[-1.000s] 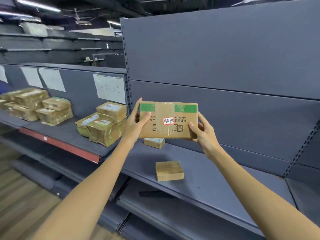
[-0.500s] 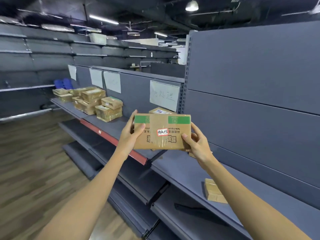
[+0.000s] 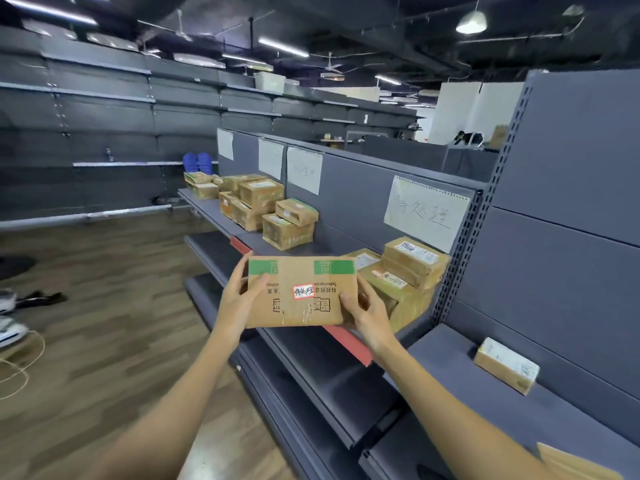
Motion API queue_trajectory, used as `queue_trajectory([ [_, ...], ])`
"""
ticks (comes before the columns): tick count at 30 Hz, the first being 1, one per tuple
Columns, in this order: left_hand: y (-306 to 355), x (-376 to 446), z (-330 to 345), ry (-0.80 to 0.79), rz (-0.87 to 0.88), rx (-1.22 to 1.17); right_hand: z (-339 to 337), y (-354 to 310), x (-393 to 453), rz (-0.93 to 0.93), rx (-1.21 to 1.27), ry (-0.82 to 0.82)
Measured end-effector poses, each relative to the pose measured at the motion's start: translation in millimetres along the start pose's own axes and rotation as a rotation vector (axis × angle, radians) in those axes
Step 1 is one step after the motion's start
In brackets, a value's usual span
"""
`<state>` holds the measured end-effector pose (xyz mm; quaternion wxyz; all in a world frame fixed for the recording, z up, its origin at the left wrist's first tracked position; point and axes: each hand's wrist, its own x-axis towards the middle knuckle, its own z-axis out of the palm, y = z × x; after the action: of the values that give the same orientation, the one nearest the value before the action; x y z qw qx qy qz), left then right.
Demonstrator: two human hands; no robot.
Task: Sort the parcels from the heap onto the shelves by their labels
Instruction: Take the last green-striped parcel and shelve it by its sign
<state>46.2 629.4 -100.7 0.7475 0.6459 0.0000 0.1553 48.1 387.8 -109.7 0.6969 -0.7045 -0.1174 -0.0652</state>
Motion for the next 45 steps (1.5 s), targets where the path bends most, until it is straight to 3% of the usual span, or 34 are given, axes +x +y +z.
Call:
queue_trajectory([
  [6, -21, 81, -27, 0.001, -0.039, 0.032, 40, 31, 71, 0.009, 0.035, -0.025],
  [21, -72, 324, 5, -0.202, -0.114, 0.115, 51, 103, 271, 0.061, 0.01, 0.242],
  [27, -101, 404, 58, -0.349, -0.177, 0.051, 27, 114, 322, 0.105, 0.025, 0.458],
  [34, -127, 481, 126, -0.659, -0.143, 0.03, 5, 114, 352, 0.118, -0.103, 0.725],
  [41, -135, 498, 175, -0.883, -0.16, 0.036, -9, 113, 344, 0.163, -0.073, 0.963],
  [45, -135, 495, 195, -0.93, -0.147, 0.022, -18, 108, 338, 0.162, -0.08, 1.002],
])
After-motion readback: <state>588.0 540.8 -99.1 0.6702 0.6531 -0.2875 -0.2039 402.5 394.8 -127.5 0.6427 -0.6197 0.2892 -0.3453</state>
